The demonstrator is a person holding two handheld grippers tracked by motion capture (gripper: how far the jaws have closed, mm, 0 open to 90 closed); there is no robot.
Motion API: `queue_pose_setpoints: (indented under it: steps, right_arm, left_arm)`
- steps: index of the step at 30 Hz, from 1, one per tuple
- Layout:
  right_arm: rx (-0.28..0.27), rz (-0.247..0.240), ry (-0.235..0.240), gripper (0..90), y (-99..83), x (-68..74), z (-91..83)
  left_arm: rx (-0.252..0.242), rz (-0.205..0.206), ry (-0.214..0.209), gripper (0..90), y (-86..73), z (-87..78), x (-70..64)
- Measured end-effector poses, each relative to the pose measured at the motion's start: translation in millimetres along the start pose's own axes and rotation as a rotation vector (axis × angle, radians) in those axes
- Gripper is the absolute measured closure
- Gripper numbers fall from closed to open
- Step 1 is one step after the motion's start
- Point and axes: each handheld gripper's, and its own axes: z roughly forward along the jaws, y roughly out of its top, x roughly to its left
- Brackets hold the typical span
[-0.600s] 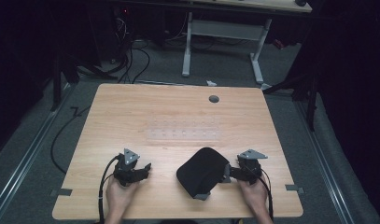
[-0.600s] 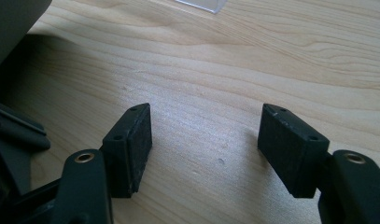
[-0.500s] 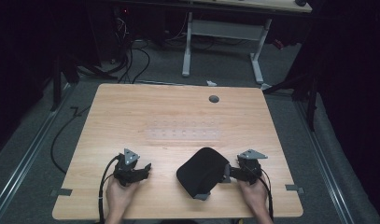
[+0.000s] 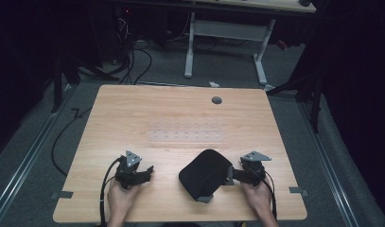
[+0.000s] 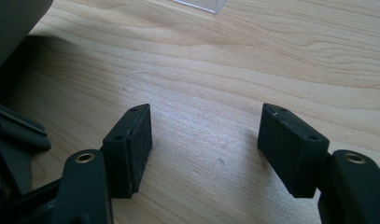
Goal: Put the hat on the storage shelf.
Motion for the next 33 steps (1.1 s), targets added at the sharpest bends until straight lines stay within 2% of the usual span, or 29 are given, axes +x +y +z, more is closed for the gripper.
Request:
queue_pose_setpoints:
  steps: [7, 11, 14, 16, 22, 29, 33]
  right_arm:
    - [-0.003, 0.023, -0.011, 36.6, 0.0, -1.4, -0.1]
    - [-0.002, 0.017, -0.022, 37.3, 0.1, -2.4, 0.0]
    - [-0.001, 0.033, -0.017, 38.2, 0.2, -3.9, -0.7]
    - [0.001, 0.061, -0.008, 38.8, 0.1, -7.4, -2.2]
    - [0.004, 0.080, -0.002, 39.6, -1.4, -11.7, -5.4]
    - [-0.033, 0.114, 0.005, 41.9, -2.3, -18.2, -17.1]
    - [-0.050, 0.116, 0.011, 42.7, -2.5, -19.6, -21.4]
  left_arm:
    - [-0.001, 0.001, 0.001, 29.5, 0.0, 0.1, 0.1]
    - [-0.001, 0.001, 0.002, 29.4, -0.1, 0.1, 0.0]
    - [-0.001, 0.001, 0.002, 29.4, -0.1, 0.1, 0.0]
    - [-0.001, 0.001, 0.002, 29.4, -0.1, 0.1, 0.0]
    - [-0.001, 0.001, 0.002, 29.3, -0.1, 0.2, 0.0]
    - [0.000, 0.004, 0.004, 28.7, -0.1, 0.3, 0.2]
    - [0.000, 0.004, 0.004, 28.6, -0.1, 0.3, 0.2]
